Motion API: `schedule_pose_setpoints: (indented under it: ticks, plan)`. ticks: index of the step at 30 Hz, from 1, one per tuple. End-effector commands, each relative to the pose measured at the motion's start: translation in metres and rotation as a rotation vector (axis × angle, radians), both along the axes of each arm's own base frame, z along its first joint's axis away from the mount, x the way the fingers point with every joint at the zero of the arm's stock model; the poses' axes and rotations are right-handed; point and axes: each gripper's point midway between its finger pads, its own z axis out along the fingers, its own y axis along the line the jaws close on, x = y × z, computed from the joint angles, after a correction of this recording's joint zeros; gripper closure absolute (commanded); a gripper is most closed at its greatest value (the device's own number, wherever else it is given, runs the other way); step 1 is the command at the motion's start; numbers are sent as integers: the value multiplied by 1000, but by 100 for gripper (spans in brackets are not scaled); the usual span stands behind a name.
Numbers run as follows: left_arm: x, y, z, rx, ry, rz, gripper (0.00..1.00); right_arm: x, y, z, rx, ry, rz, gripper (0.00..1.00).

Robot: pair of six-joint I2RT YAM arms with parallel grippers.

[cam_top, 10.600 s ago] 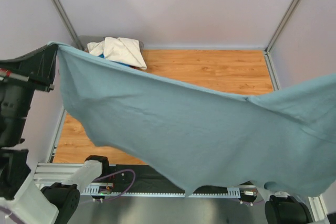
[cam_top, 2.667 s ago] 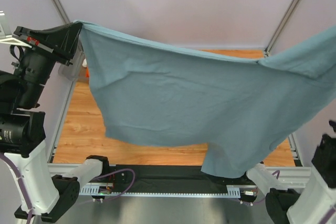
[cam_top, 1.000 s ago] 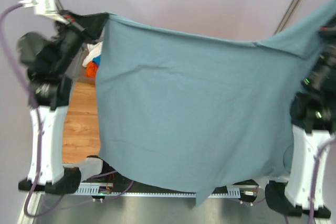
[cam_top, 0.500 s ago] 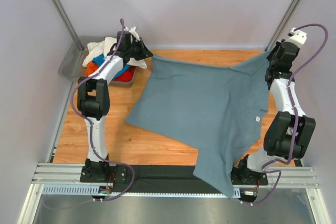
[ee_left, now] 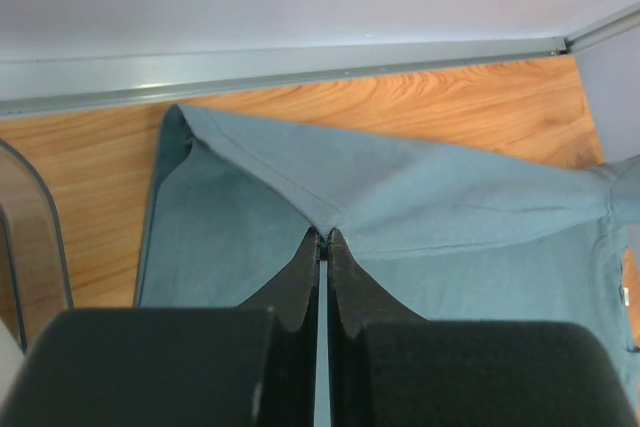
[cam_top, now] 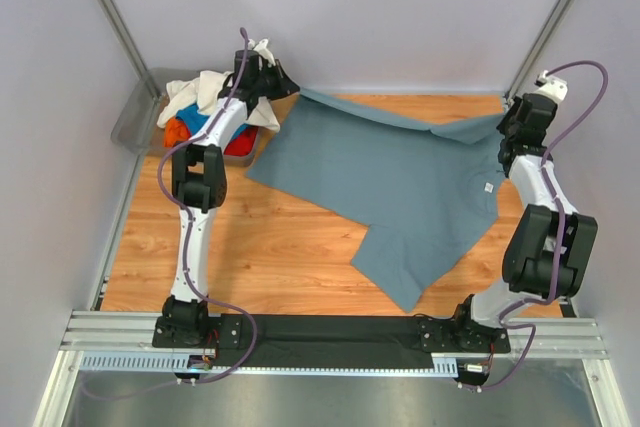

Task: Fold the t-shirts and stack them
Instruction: Fold the tshirt

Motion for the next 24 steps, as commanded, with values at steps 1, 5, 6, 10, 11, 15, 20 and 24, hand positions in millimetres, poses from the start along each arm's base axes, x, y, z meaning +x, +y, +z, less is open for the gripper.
schedule_pose_setpoints:
  ticks: [1, 5, 6, 10, 11, 15, 20, 24]
  plan:
    - [18, 3, 23, -2, -102, 16, 100, -26, 6, 6, 60, -11, -29, 100]
    - [24, 10, 9, 19, -94, 51, 100, -61, 21, -13, 149, 45, -51, 100]
    - [26, 11, 4, 21, -86, 55, 100, -67, 23, -17, 162, 57, -60, 100]
    - [27, 19, -9, 34, -57, 86, 100, -90, 34, -40, 219, 117, -71, 100]
    - [28, 21, -10, 38, -58, 93, 100, -94, 36, -45, 225, 130, -70, 100]
    - [31, 29, -21, 61, -38, 131, 100, -101, 36, -56, 248, 169, -94, 100]
    - [35, 33, -30, 68, -31, 150, 100, -100, 40, -68, 284, 205, -93, 100]
    - [36, 34, -40, 72, -19, 159, 100, -97, 42, -78, 307, 224, -87, 100]
